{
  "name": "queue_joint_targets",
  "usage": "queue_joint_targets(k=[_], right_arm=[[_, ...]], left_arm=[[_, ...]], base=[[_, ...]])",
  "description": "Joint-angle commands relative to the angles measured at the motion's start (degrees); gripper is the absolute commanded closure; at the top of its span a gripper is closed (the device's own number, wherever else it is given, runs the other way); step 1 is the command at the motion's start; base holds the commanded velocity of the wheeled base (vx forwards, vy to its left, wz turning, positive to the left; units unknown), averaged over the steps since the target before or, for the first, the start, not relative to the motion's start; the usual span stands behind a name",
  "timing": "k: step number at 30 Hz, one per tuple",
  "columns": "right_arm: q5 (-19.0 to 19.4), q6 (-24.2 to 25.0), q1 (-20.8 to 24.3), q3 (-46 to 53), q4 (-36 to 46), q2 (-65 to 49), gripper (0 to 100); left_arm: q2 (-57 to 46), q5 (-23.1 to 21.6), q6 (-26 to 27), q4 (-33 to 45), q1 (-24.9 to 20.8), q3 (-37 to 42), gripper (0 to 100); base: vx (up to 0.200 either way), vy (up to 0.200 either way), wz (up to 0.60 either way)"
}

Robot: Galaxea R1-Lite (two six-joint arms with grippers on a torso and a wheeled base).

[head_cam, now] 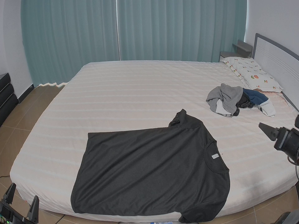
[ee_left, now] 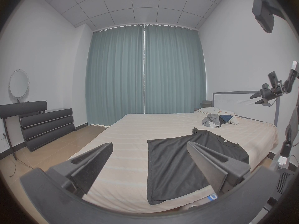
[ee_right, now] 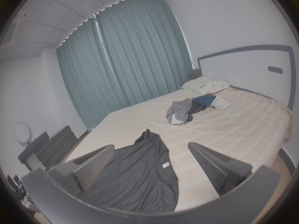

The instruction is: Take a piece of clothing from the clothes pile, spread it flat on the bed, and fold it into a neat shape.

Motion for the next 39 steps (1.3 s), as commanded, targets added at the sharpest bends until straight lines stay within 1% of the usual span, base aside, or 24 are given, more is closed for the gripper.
queue_joint_targets(k=[1, 5, 8, 10, 12, 13, 14, 16, 17, 18, 19, 20, 21, 24, 25, 27, 29, 33, 34, 39], right_arm=[[-2.5, -8.6, -6.1, 13.6, 0.2, -25.2, 0], [-1.1, -11.2, -10.1, 19.3, 0.3, -33.9, 0], [-0.5, -11.5, -13.0, 22.5, 0.3, -38.6, 0], [0.4, -11.7, -14.1, 22.7, 1.7, -42.3, 0], [1.9, -12.9, -15.6, 22.5, 6.8, -47.5, 0], [2.0, -13.2, -15.7, 22.4, 7.2, -48.0, 0], [3.5, -16.4, -17.3, 22.4, 12.6, -52.6, 0], [6.6, -20.3, -18.1, 22.1, 19.6, -59.6, 0], [7.4, -21.8, -17.8, 21.9, 22.6, -61.9, 0], [7.4, -22.0, -17.7, 21.8, 22.9, -62.2, 0], [8.6, -23.8, -17.4, 21.3, 25.7, -62.2, 0], [9.1, -23.9, -17.3, 21.7, 26.0, -62.1, 0], [10.6, -23.4, -17.1, 21.6, 26.6, -62.1, 0], [19.8, -22.2, -17.4, 21.2, 28.1, -62.0, 0], [21.1, -22.0, -17.4, 21.1, 28.5, -62.0, 0], [21.2, -22.3, -17.4, 21.0, 28.4, -62.0, 0], [20.0, -22.5, -17.4, 21.1, 28.3, -62.0, 0], [20.0, -21.6, -17.4, 21.1, 28.2, -62.1, 0], [20.5, -20.6, -17.4, 21.1, 28.2, -62.1, 0], [19.9, -18.0, -17.4, 21.2, 28.1, -62.1, 0]], left_arm=[[-0.9, 0.0, 0.0, 0.0, 0.0, 0.9, 0], [-0.9, 0.0, 0.0, 0.0, 0.0, 0.9, 0], [-0.9, 0.0, 0.0, 0.0, 0.0, 0.9, 0], [-0.9, 0.0, 0.0, 0.0, 0.0, 0.9, 0], [-0.9, 0.0, 0.0, 0.0, 0.0, 0.9, 0], [-0.9, 0.0, 0.0, 0.0, 0.0, 0.9, 0], [-0.9, 0.0, 0.0, 0.0, 0.0, 0.9, 0], [-0.9, 0.0, -0.1, 0.0, 0.0, 0.9, 0], [-0.9, 0.0, -0.1, 0.0, 0.0, 0.9, 0], [-0.9, 0.0, 0.0, 0.0, 0.0, 0.9, 0], [-0.9, 0.0, 0.0, 0.0, 0.0, 0.9, 0], [-0.9, 0.0, 0.0, 0.0, 0.0, 0.9, 0], [-0.9, 0.0, 0.0, 0.0, 0.0, 0.9, 0], [-0.9, 0.0, 0.0, 0.0, 0.0, 0.9, 0], [-0.9, 0.0, -0.1, 0.0, 0.0, 0.9, 0], [-0.9, 0.0, 0.0, 0.0, 0.0, 0.9, 0], [-0.9, 0.0, -0.1, 0.0, 0.0, 0.9, 0], [-0.9, 0.0, 0.0, 0.0, 0.0, 0.9, 0], [-0.9, 0.0, 0.0, 0.1, 0.0, 0.9, 0], [-0.9, 0.0, 0.0, 0.0, 0.0, 0.9, 0]], base=[[0.000, 0.000, 0.00], [0.000, 0.000, 0.00], [0.000, 0.000, 0.00], [0.000, 0.000, 0.00], [0.000, 0.000, 0.00], [0.000, 0.000, 0.00], [0.000, 0.000, 0.00], [0.000, 0.000, 0.00], [0.000, 0.000, 0.00], [0.000, 0.000, 0.00], [0.000, 0.000, 0.00], [0.000, 0.000, 0.00], [0.000, 0.000, 0.00], [0.000, 0.000, 0.00], [0.000, 0.000, 0.00], [0.000, 0.000, 0.00], [0.000, 0.000, 0.00], [0.000, 0.000, 0.00], [0.000, 0.000, 0.00], [0.000, 0.000, 0.00]])
